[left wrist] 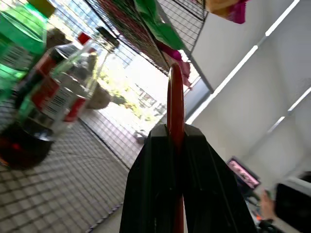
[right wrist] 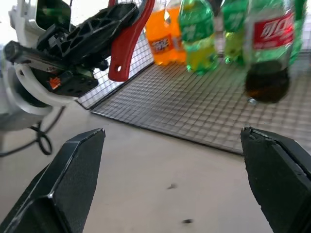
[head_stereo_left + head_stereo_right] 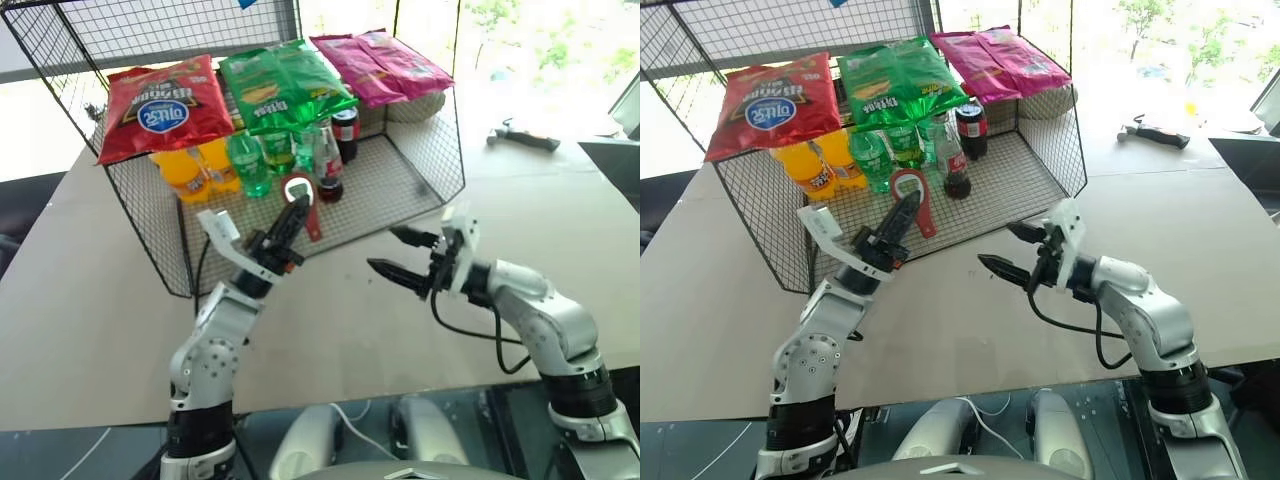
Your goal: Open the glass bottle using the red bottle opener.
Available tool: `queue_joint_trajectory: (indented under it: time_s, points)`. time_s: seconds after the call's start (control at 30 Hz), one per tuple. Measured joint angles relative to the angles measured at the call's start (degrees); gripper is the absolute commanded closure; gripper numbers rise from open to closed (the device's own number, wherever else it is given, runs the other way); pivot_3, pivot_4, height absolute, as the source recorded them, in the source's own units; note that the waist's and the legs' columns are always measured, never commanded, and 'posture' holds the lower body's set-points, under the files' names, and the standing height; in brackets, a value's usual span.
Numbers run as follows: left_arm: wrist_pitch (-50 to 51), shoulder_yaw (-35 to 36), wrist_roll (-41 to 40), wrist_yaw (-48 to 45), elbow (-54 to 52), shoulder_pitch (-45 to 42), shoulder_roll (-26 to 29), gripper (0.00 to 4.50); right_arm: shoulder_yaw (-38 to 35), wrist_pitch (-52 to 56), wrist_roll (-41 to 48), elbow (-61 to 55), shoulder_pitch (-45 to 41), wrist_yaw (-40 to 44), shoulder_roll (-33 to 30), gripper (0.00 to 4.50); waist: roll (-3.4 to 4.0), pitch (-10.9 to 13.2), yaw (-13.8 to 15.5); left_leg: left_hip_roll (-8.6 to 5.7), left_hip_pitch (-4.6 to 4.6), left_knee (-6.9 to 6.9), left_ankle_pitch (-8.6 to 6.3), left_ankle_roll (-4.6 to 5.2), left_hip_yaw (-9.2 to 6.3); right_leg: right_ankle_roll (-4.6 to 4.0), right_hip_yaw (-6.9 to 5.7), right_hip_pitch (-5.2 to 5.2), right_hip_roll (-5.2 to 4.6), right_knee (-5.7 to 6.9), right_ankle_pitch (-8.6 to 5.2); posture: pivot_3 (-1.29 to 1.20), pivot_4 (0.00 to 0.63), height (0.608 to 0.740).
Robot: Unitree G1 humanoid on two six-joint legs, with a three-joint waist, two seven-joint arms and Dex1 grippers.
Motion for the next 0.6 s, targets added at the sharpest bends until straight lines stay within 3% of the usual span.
queue_joint_trajectory:
  time_s: [0.13,0.53,0.6]
  points:
    - [5.02,-0.65,-6.83,-2.13,1.3,-2.43,-0.62,4.43,-2.56,12.08,10.55,-2.11,-5.74,-4.25,1.73,0.0,0.0,-0.01,0.03,0.0,0.0,0.0,0.0,0.0,-0.02,-0.01,-0.02,0.01,0.02,-0.02,0.0,0.0,0.15,0.735]
    - [8.3,-3.18,-6.11,-8.05,6.72,-3.32,-2.44,4.43,-4.64,23.8,22.94,-1.75,-9.53,-11.26,5.05,0.0,0.0,-0.01,-0.04,0.0,-0.01,0.0,0.0,0.02,0.04,-0.01,0.0,-0.01,0.03,-0.04,0.0,0.0,0.15,0.735]
    - [8.26,-3.17,-5.63,-8.41,6.74,-3.25,-2.69,4.5,-4.6,24.64,23.52,-1.56,-9.53,-11.53,4.95,0.53,0.0,-0.01,-0.04,0.0,-0.02,0.0,0.0,0.02,0.05,0.0,0.0,-0.01,0.03,-0.05,0.0,0.0,0.15,0.735]
